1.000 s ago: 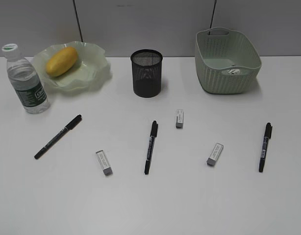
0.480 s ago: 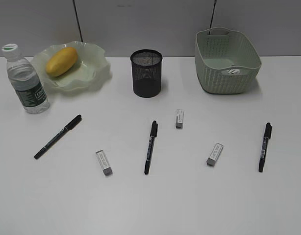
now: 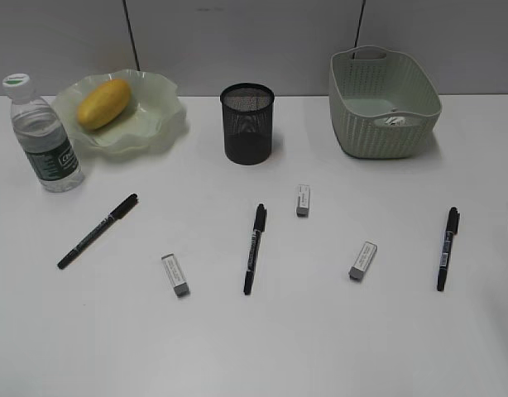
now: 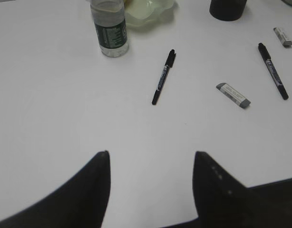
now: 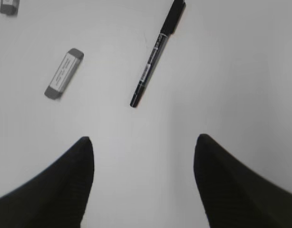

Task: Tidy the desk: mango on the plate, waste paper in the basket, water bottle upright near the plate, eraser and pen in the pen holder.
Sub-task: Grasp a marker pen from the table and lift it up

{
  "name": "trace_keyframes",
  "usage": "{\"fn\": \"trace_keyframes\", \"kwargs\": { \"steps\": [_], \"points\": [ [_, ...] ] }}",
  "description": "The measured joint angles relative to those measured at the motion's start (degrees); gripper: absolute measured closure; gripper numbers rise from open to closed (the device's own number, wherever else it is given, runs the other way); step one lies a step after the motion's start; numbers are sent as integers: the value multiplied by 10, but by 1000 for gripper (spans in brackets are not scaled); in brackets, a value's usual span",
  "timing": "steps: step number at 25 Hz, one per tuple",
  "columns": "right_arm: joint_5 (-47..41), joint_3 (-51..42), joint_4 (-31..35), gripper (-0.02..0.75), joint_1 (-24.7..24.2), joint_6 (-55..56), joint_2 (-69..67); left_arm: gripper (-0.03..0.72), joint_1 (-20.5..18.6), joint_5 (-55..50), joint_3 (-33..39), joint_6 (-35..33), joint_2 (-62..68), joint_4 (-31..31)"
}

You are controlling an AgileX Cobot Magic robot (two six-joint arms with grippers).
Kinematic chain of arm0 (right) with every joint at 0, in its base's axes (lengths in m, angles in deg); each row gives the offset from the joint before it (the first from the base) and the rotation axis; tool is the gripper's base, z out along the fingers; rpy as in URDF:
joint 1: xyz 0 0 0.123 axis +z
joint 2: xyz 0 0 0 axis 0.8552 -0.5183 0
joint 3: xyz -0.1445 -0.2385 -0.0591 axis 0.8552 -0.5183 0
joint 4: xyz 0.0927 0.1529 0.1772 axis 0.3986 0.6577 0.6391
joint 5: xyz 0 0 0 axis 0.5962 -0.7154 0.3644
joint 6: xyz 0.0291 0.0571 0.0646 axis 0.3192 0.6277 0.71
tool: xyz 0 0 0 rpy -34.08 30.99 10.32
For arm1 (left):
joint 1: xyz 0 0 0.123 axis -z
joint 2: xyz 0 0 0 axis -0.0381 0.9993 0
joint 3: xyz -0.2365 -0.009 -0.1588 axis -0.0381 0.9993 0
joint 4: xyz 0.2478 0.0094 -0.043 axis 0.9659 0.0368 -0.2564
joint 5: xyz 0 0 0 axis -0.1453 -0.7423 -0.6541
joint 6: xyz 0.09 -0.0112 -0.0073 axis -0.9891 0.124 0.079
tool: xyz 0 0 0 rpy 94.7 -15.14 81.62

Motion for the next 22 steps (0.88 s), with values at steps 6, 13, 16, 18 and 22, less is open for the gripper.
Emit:
{"fn": "trace_keyframes", "kwargs": {
  "steps": [6, 13, 16, 18, 22],
  "points": [
    [6, 127, 0, 217, -4, 40, -201, 266, 0, 1, 0, 0, 0, 0],
    [0, 224, 13, 238, -51, 47, -368, 274, 0, 1, 0, 0, 0, 0],
    [-4, 242, 14, 246, -70, 47, -412, 275, 0, 1, 0, 0, 0, 0],
    [1, 244, 14, 251, -77, 47, -432, 278, 0, 1, 0, 0, 0, 0],
    [15, 248, 14, 275, -79, 50, -463, 286, 0, 1, 0, 0, 0, 0]
  ]
}}
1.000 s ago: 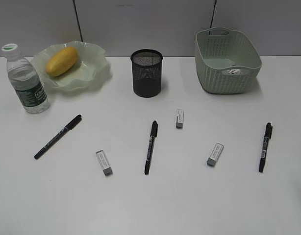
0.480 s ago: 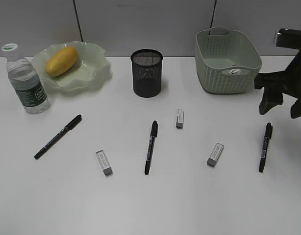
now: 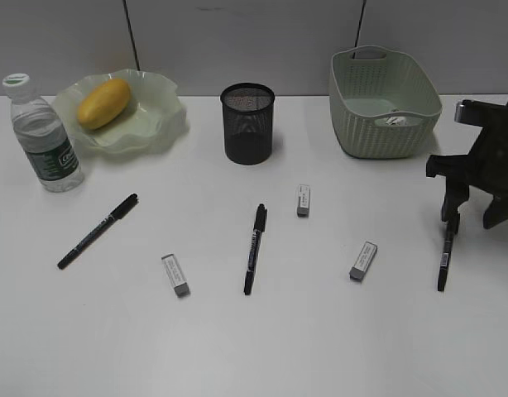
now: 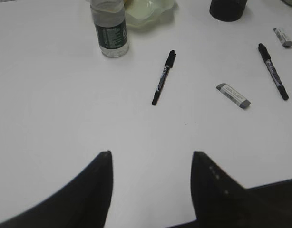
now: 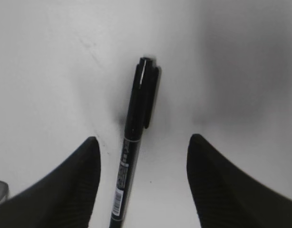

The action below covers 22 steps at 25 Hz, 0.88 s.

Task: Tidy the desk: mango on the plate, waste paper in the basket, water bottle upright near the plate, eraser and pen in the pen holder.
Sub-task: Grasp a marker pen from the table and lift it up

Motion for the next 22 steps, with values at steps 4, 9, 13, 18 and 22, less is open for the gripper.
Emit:
{"fn": "trace_keyframes", "kwargs": {
  "steps": [4, 9, 13, 18, 22],
  "points": [
    [5, 14, 0, 307, 0, 5, -29, 287, 0, 0, 0, 0, 0, 0],
    [9, 40, 0, 335, 0, 15, -58, 293, 0, 1, 0, 0, 0, 0],
    [11, 45, -8, 370, 0, 33, -64, 295, 0, 1, 0, 0, 0, 0],
    [12, 45, -23, 389, 0, 50, -68, 300, 0, 1, 0, 0, 0, 0],
    [12, 45, -25, 403, 0, 52, -74, 302, 0, 1, 0, 0, 0, 0]
  ]
}}
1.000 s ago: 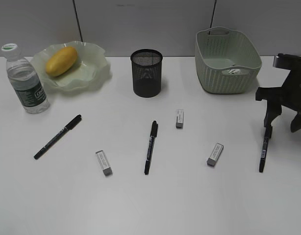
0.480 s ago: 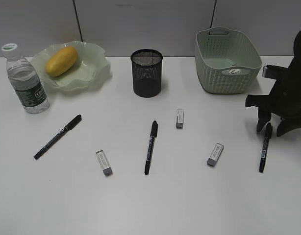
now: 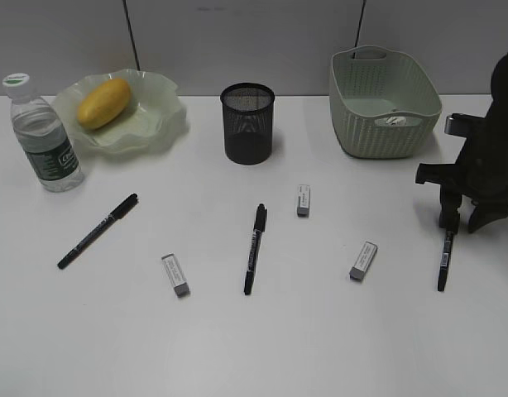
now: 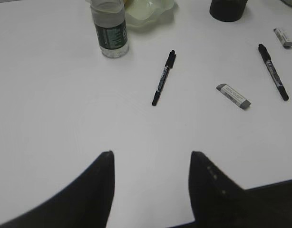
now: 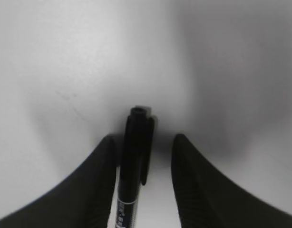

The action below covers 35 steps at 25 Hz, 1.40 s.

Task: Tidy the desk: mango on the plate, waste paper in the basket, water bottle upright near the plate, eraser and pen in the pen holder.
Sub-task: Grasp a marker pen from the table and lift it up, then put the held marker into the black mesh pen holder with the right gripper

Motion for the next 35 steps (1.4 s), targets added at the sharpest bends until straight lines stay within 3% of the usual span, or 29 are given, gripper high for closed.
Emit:
{"fn": "trace_keyframes", "kwargs": {
  "steps": [12, 20, 27, 32, 35],
  "points": [
    [-22, 26, 5, 586, 0, -4, -15, 306, 0, 0, 0, 0, 0, 0],
    [-46, 60, 37, 590, 10, -72, -5, 307, 0, 0, 0, 0, 0, 0],
    [-13, 126, 94, 590, 90, -150, 74, 307, 0, 0, 0, 0, 0, 0],
    [79, 212, 114, 590, 154, -164, 87, 307, 0, 0, 0, 0, 0, 0],
    [184, 231, 114, 593, 183, -165, 87, 307, 0, 0, 0, 0, 0, 0]
  ]
}}
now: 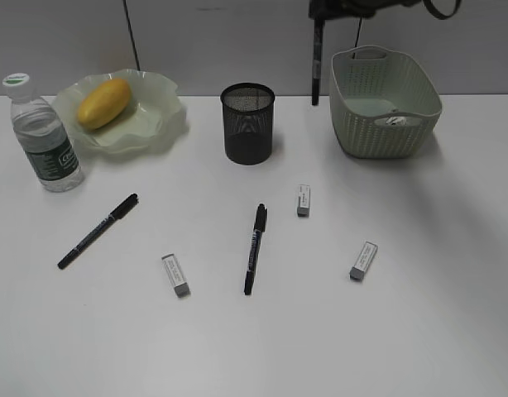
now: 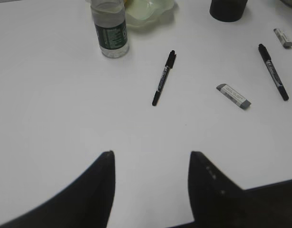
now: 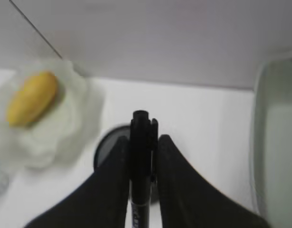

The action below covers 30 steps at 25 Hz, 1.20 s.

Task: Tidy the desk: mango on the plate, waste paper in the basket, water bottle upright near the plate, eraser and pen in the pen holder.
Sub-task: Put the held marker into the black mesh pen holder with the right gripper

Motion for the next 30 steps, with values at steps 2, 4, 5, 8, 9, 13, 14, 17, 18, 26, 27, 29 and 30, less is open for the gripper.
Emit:
{"fn": "trace_keyframes", "kwargs": {
  "steps": [2, 4, 5, 8, 9, 13, 14, 17, 18, 26, 27, 29, 30],
  "points": [
    [78, 2, 0, 593, 17, -11, -2, 307, 0, 0, 0, 0, 0, 0],
    [145, 2, -3, 593, 31, -21, -8, 307, 0, 0, 0, 0, 0, 0],
    [174, 2, -7, 593, 38, -24, -13, 307, 0, 0, 0, 0, 0, 0],
    [236, 2, -12, 593, 53, -26, -35, 307, 0, 0, 0, 0, 0, 0],
    [253, 2, -17, 593, 55, -27, -45, 307, 0, 0, 0, 0, 0, 0],
    [306, 2, -32, 593, 59, -28, -88, 307, 0, 0, 0, 0, 0, 0],
    [314, 2, -37, 593, 59, -28, -100, 307, 0, 0, 0, 0, 0, 0],
    [329, 2, -42, 593, 59, -28, -132, 307, 0, 0, 0, 0, 0, 0],
    [332, 2, -43, 593, 59, -28, -141, 307, 0, 0, 0, 0, 0, 0],
    [337, 2, -51, 370, 59, -30, -182, 307, 0, 0, 0, 0, 0, 0],
    [338, 2, -56, 325, 59, -30, -182, 307, 0, 0, 0, 0, 0, 0],
    [335, 2, -62, 275, 59, -30, -180, 307, 0, 0, 0, 0, 0, 0],
    [326, 2, -63, 261, 59, -30, -176, 307, 0, 0, 0, 0, 0, 0]
  ]
}}
